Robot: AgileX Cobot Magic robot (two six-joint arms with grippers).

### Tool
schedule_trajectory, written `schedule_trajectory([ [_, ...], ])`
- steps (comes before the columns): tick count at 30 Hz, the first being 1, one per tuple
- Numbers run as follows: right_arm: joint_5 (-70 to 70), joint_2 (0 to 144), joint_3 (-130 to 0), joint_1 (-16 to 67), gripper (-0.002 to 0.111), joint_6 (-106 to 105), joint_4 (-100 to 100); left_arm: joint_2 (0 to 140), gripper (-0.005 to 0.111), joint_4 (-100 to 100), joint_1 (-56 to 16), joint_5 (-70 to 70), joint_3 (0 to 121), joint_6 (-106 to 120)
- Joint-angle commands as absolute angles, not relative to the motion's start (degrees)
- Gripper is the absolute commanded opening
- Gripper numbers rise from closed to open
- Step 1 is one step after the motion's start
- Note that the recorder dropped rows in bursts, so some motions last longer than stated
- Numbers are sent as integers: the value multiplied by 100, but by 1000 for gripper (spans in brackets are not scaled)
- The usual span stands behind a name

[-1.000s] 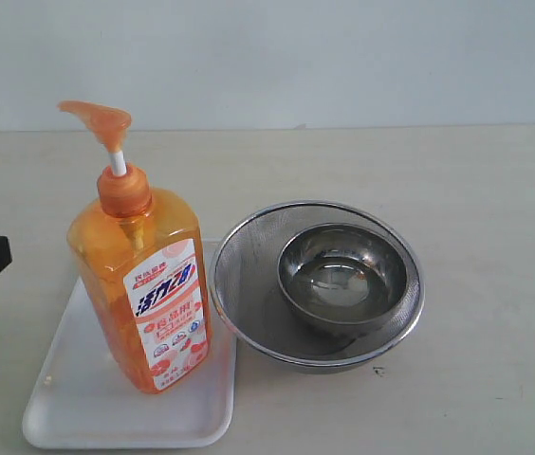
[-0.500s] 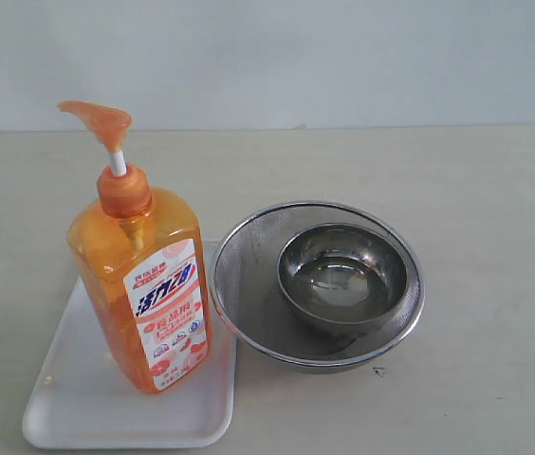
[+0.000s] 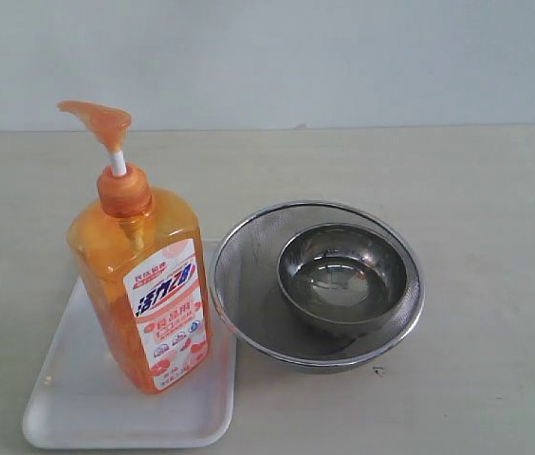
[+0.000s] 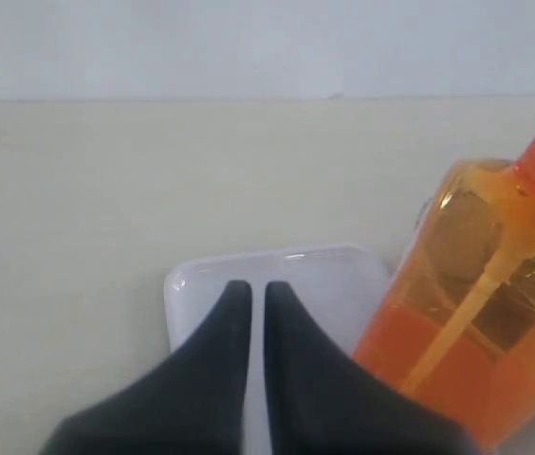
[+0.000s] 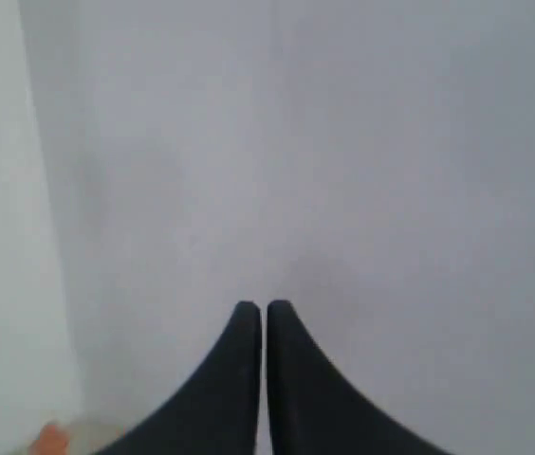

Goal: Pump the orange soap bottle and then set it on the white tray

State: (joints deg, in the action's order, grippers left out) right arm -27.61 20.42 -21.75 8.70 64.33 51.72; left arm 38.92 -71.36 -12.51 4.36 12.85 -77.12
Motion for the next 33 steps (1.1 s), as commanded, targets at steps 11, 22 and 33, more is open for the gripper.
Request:
schedule_trajectory([
  [11,-6244,7901,-2383,1676,0,5627,5514,4496,5,-7089,-1256,461,1430,-7029],
  [22,-5500,9858,-3697,3447,0,5250,4871,5891,5,-7089,-1256,337,2148,-6564],
  [33,-5464,10064,-3744,3435,0,4964,4589,7629,5,-7089,-1256,882,2907,-6331],
])
